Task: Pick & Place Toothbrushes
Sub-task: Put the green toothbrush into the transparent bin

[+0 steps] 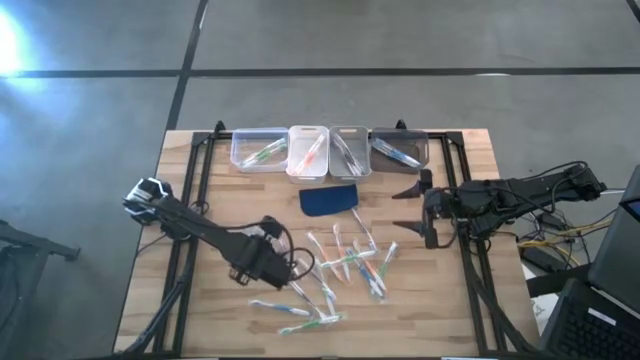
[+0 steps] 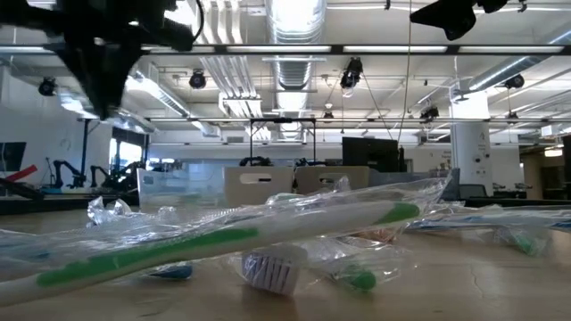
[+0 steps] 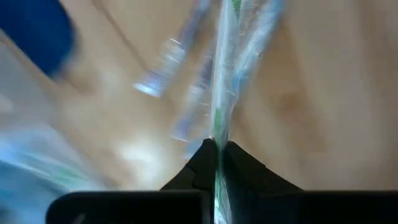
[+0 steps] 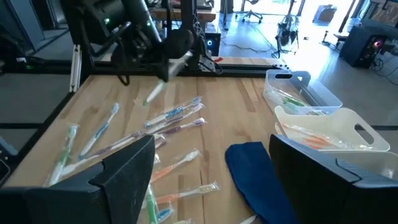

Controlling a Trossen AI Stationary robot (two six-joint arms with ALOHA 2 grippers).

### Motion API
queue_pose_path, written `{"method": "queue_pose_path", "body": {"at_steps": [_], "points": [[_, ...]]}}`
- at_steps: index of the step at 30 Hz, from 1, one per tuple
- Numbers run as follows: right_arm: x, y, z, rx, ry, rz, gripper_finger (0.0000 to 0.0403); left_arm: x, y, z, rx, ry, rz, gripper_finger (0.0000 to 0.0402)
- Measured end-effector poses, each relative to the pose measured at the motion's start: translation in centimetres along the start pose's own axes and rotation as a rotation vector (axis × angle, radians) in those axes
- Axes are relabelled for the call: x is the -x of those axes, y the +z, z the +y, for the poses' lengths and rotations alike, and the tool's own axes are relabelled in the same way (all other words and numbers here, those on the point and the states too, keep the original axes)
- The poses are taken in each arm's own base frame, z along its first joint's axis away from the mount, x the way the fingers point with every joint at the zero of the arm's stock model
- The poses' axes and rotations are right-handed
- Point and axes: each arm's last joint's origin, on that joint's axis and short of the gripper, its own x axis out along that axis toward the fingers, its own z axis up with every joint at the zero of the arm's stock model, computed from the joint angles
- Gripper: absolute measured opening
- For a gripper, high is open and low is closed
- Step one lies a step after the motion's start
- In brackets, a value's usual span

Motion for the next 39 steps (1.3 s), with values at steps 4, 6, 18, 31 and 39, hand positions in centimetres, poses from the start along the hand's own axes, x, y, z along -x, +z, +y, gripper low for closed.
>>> {"method": "queue_pose_path", "body": {"at_steps": [4,6,18,31,39], "points": [[-0.1,-0.2,0.0,-0.002,0.0,0.005,0.0295,0.1,0.9,0.7,-0.391,0.22,-0.031,0.0026],[-0.1,-0.4,0.0,-0.001,-0.001,0.012,0.0289,0.2,1.4,1.0,-0.574,0.328,-0.023,0.0026],[-0.1,0.7,0.1,-0.116,0.013,-0.104,0.0256,2.9,5.8,2.9,-1.045,0.919,0.056,0.0022],[-3.3,-1.4,1.2,-0.23,0.154,-0.064,0.0227,6.2,7.7,4.4,-1.076,1.215,0.086,0.0021],[-6.1,-2.6,2.0,-0.192,0.223,-0.18,0.0213,7.0,8.0,4.8,-1.142,1.286,0.109,0.0021]]}}
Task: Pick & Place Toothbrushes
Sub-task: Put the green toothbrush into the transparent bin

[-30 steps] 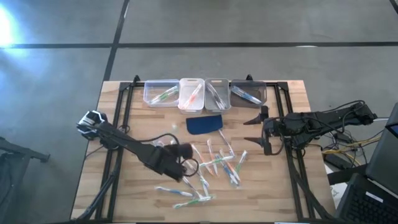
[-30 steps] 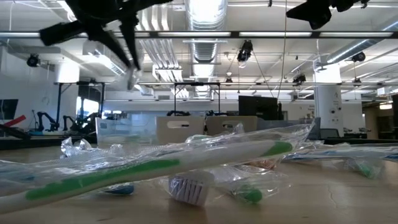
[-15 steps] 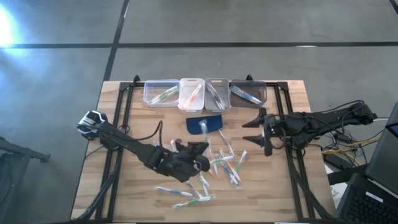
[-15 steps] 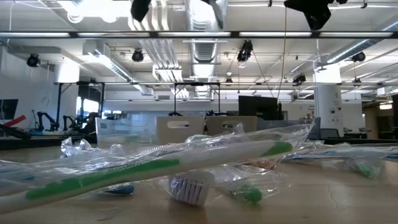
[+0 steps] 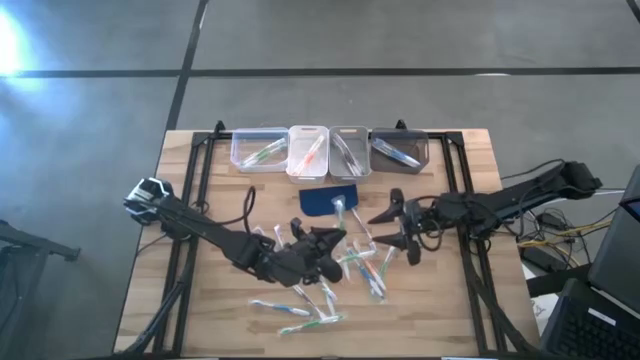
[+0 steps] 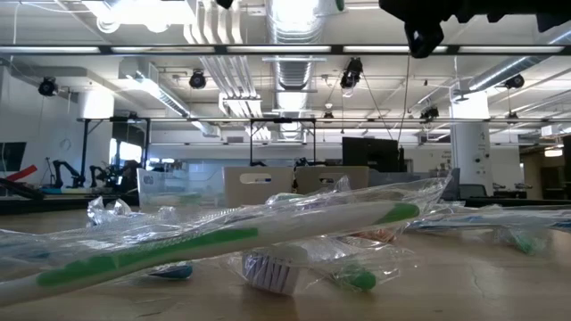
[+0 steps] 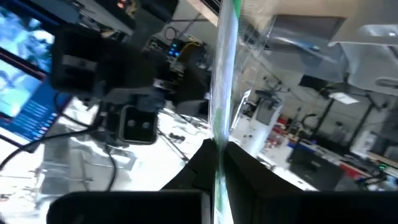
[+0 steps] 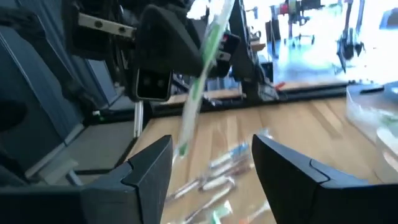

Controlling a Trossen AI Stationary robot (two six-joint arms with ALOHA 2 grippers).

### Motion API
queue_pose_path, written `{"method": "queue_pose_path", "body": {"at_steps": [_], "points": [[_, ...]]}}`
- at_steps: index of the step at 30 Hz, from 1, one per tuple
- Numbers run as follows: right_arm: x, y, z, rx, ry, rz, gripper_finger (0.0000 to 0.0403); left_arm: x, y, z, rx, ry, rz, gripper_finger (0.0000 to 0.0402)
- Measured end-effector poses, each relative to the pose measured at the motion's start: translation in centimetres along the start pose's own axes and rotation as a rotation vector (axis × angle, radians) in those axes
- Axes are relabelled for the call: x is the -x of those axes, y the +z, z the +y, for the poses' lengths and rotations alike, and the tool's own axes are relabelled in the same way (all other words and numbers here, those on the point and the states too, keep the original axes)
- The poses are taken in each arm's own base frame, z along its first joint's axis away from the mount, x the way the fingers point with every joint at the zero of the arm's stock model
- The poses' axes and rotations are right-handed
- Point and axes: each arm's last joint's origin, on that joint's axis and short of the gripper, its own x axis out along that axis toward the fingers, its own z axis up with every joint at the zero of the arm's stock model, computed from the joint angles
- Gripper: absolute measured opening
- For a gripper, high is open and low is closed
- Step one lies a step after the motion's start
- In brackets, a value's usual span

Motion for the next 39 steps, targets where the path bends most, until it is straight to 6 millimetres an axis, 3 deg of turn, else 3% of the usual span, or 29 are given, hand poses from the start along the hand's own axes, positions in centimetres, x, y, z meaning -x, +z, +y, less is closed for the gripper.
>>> {"method": "queue_pose_path", "body": {"at_steps": [15,23,39], "points": [[-4.5,-2.9,-0.4,0.024,0.011,-0.056,0.0182,0.0,0.0,0.2,-0.023,0.03,-0.01,0.0021],[-6.4,-3.2,-0.3,0.002,0.011,-0.042,0.0161,0.0,0.0,0.2,-0.018,0.029,-0.011,0.0021],[-6.7,-2.9,0.0,-0.052,0.054,-0.019,0.0103,-0.2,1.2,-0.8,-0.036,0.003,-0.025,0.0023]]}}
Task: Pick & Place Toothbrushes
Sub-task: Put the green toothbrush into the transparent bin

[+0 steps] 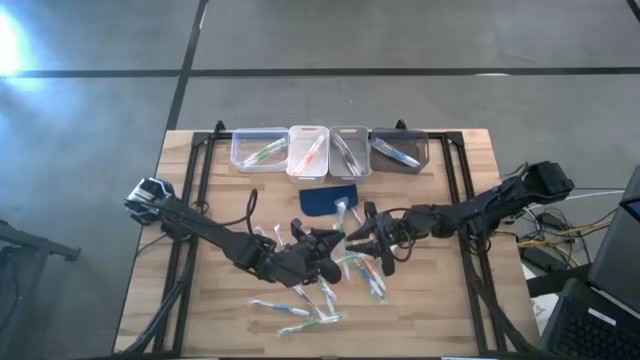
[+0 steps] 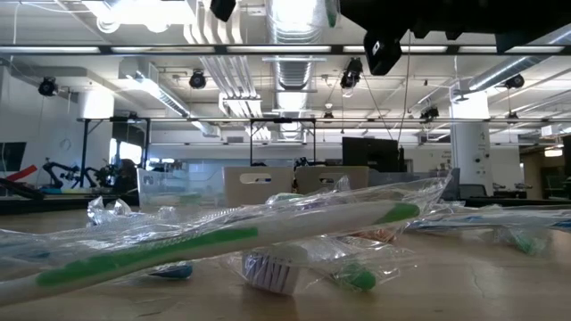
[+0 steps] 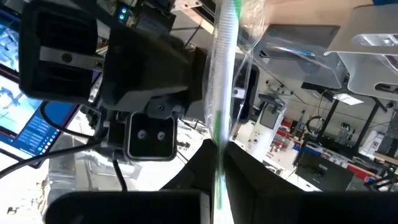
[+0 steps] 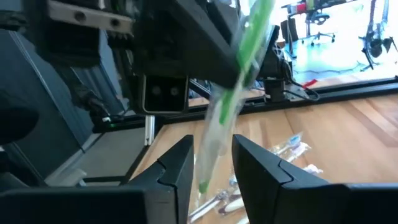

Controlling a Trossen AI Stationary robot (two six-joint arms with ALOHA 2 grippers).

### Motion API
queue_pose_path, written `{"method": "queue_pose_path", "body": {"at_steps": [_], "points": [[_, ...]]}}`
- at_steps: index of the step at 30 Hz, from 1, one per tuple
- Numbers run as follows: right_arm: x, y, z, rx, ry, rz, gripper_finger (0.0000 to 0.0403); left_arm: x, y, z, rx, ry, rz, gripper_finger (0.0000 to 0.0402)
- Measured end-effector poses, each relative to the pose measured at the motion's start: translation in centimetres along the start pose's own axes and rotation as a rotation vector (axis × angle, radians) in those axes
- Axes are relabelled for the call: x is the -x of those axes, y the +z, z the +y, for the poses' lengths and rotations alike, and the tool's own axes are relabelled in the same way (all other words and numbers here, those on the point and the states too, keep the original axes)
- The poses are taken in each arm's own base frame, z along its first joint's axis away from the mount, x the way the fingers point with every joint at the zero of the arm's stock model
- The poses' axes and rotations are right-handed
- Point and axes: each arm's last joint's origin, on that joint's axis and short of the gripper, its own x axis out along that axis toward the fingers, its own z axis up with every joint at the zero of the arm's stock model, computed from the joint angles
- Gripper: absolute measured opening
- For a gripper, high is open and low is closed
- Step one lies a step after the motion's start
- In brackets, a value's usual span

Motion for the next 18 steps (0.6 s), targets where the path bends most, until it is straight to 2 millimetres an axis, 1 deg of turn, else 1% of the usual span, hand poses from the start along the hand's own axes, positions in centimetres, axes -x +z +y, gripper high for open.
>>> {"method": "queue_pose_path", "body": {"at_steps": [3,6,18], "points": [[0.0,-0.01,-0.01,-0.004,0.001,0.001,0.0098,0.01,-0.02,0.03,0.003,0.002,0.001,0.0025],[0.0,0.05,0.04,-0.005,0.009,-0.003,0.0104,0.01,-0.01,0.03,0.003,0.002,0.001,0.0025],[-0.04,0.38,0.11,-0.001,0.015,-0.045,0.0162,-0.12,-0.21,0.07,0.014,0.008,0.01,0.0025]]}}
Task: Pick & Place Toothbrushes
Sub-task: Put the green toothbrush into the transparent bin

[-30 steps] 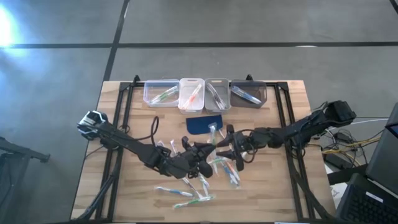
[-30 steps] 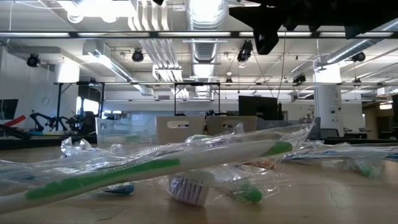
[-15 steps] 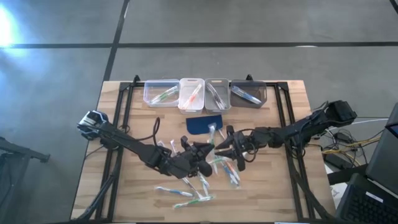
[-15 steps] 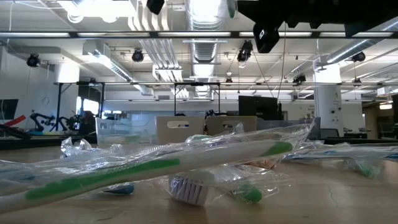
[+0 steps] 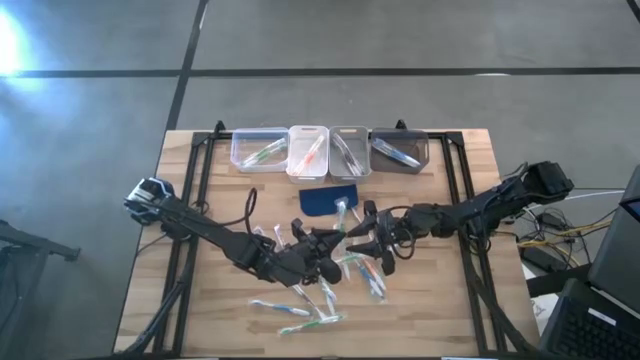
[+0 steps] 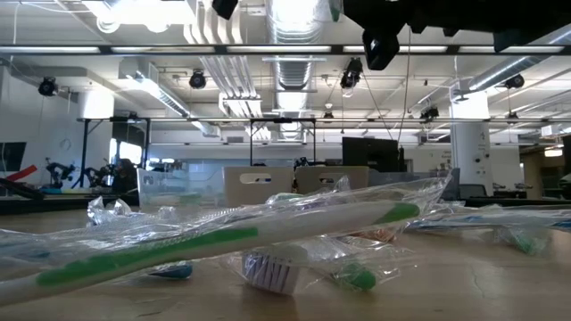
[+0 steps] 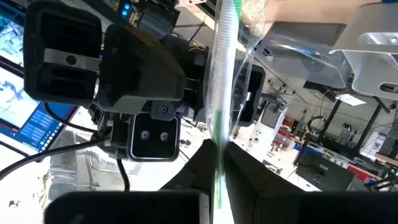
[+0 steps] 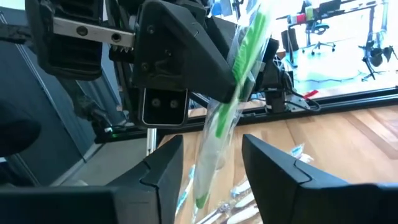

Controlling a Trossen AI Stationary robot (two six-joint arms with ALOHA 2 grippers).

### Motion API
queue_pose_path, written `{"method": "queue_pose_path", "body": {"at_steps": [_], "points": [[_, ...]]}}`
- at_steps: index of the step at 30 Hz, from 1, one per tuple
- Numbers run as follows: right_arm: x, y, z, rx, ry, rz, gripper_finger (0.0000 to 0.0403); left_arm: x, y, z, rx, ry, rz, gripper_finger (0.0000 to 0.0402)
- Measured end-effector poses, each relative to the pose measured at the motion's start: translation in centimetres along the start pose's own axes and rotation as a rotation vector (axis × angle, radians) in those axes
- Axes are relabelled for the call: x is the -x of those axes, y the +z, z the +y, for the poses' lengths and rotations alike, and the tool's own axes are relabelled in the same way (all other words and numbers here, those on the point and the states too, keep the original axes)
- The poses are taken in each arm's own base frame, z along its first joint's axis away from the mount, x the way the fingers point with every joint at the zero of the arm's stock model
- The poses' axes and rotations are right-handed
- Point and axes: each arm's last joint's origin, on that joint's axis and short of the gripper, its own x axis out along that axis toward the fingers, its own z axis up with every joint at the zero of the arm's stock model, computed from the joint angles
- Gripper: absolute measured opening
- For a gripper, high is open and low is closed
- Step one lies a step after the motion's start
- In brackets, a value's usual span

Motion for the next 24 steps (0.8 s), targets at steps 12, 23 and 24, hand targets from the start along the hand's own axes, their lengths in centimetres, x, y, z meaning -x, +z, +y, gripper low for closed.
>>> {"method": "queue_pose_path", "body": {"at_steps": [12,23,24], "points": [[-0.2,-0.2,-0.3,0.011,-0.07,-0.01,0.018,0.0,0.0,0.0,0.004,0.003,0.002,0.0025],[-2.4,-0.6,-0.3,0.014,-0.065,0.012,0.0138,0.0,0.0,0.0,0.003,0.004,-0.001,0.0026],[-2.5,-0.6,-0.3,0.021,-0.064,0.017,0.0133,0.0,0.0,0.0,0.003,0.004,-0.002,0.0027]]}}
